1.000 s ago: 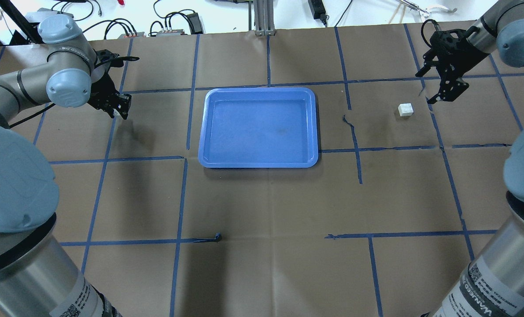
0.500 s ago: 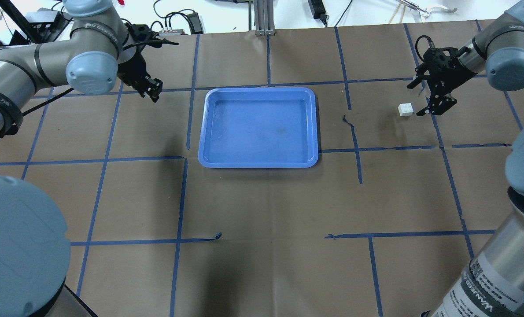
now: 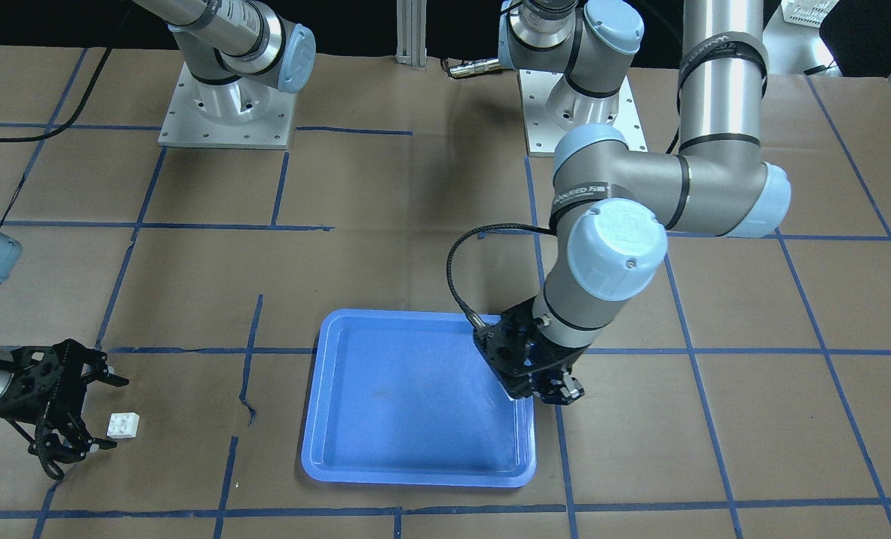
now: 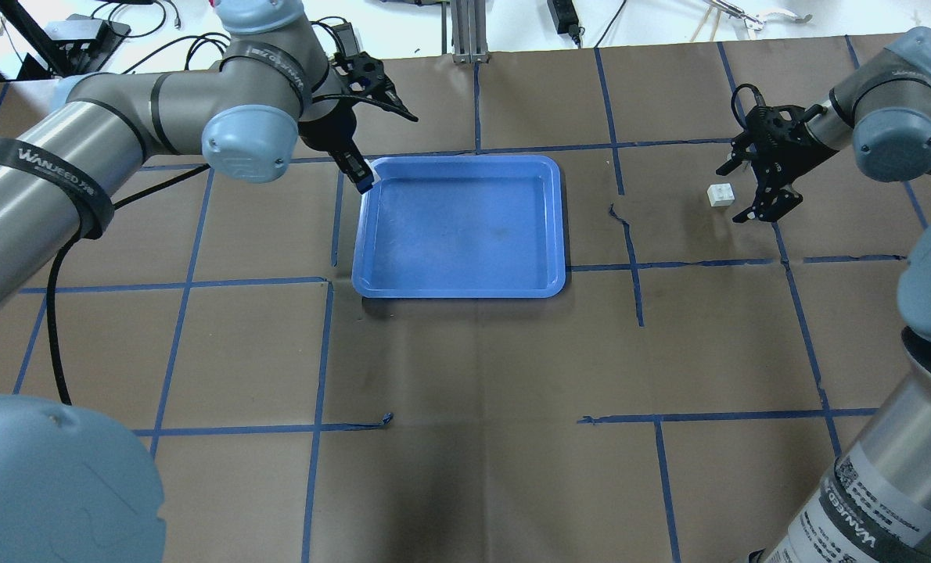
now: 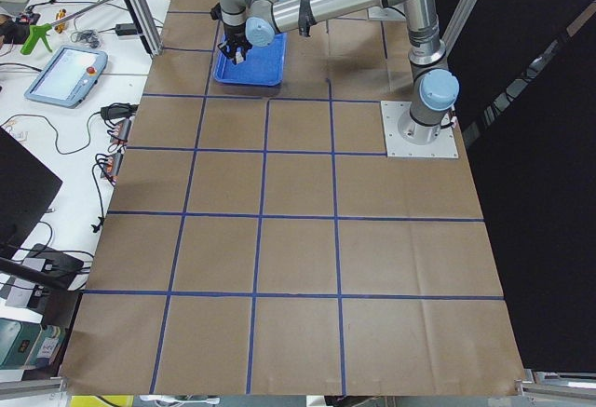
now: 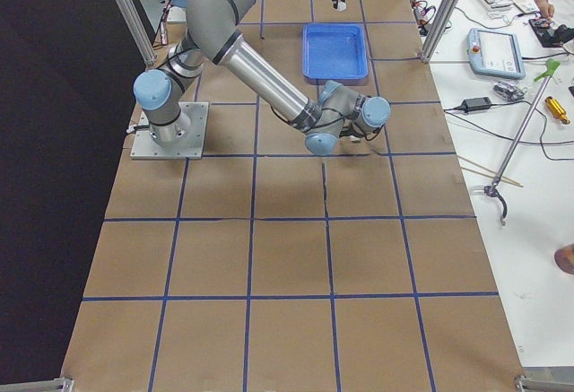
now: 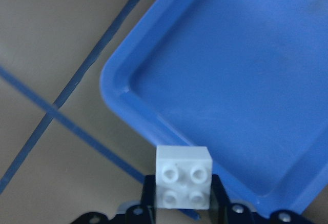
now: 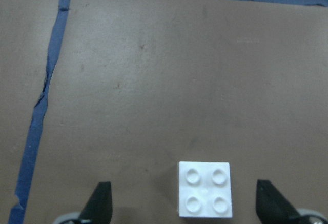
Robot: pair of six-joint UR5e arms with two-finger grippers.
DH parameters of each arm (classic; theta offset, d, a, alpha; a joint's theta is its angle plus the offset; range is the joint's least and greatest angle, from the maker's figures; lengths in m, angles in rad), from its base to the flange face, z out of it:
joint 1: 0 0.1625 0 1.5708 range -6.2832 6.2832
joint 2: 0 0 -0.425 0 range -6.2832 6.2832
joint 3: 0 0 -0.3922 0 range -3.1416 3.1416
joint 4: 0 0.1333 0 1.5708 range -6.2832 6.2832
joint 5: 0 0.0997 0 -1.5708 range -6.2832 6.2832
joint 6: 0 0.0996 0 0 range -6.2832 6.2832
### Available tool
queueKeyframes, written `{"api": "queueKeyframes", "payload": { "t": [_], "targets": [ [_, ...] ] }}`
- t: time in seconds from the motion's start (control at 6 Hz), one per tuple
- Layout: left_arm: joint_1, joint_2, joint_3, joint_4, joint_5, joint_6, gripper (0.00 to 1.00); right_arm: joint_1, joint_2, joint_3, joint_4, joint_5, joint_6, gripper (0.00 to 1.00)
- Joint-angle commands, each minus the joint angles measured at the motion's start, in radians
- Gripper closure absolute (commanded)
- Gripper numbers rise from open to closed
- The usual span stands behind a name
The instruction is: Assemble white blocks and place on blue tray
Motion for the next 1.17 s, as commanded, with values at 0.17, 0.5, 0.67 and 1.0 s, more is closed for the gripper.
{"api": "queueKeyframes", "payload": {
  "t": [0.17, 0.5, 0.67, 1.0],
  "targets": [
    [-0.093, -0.043, 0.004, 0.043, 0.0, 0.383, 0.99, -0.009, 0.005, 0.0, -0.001, 0.001, 0.005, 0.17],
    [-0.131, -0.116, -0.001, 0.047, 0.058, 0.359, 0.97, -0.012, 0.005, 0.0, -0.001, 0.001, 0.004, 0.39],
    [-0.14, -0.144, 0.012, 0.064, 0.059, 0.323, 0.97, -0.014, 0.005, 0.0, -0.001, 0.001, 0.004, 0.46],
    [-0.151, -0.184, 0.019, 0.091, 0.08, 0.323, 0.96, -0.014, 0.004, -0.013, -0.001, 0.003, 0.004, 0.6]
  ]
}}
